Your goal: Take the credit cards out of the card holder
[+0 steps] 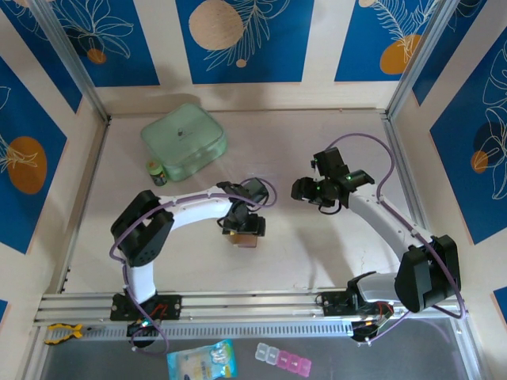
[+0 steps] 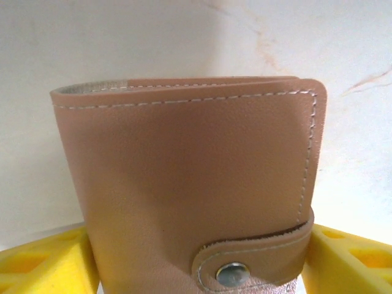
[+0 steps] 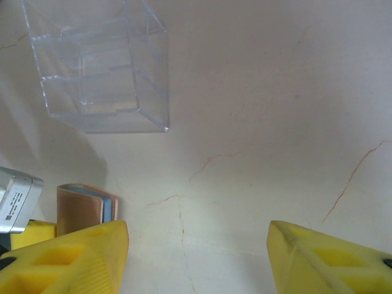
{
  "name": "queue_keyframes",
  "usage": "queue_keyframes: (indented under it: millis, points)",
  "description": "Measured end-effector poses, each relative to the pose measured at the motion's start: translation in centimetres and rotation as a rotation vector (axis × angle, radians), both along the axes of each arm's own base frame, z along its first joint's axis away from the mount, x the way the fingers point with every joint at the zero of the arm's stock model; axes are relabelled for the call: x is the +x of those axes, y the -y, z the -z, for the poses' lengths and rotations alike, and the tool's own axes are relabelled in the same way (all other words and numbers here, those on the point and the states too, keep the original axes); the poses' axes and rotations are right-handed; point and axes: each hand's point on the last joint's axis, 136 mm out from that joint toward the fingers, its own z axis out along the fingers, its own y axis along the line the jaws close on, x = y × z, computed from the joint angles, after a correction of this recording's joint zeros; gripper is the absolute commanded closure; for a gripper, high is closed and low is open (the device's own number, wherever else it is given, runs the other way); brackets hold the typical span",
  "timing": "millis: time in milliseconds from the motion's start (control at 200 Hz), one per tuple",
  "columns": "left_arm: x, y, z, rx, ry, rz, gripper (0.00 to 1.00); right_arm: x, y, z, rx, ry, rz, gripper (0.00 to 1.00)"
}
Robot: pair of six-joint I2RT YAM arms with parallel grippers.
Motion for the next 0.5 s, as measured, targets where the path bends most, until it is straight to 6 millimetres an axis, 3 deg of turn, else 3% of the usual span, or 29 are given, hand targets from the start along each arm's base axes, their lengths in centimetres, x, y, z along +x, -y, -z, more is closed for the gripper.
queue_keyframes:
  millis: [255,500]
  points:
    - [-0.3,1.2,-0.2,-0.065,-0.021,-0.017,0.18,-0.3,-0.3,0.2,0.018,-0.012,-0.01,0.39]
    - [-1.0,1.1,-0.9,-0.112,-0.021,-0.039,0.19,-0.5,-0.8,0.2,0.041,-0.023,-0.011,0.39]
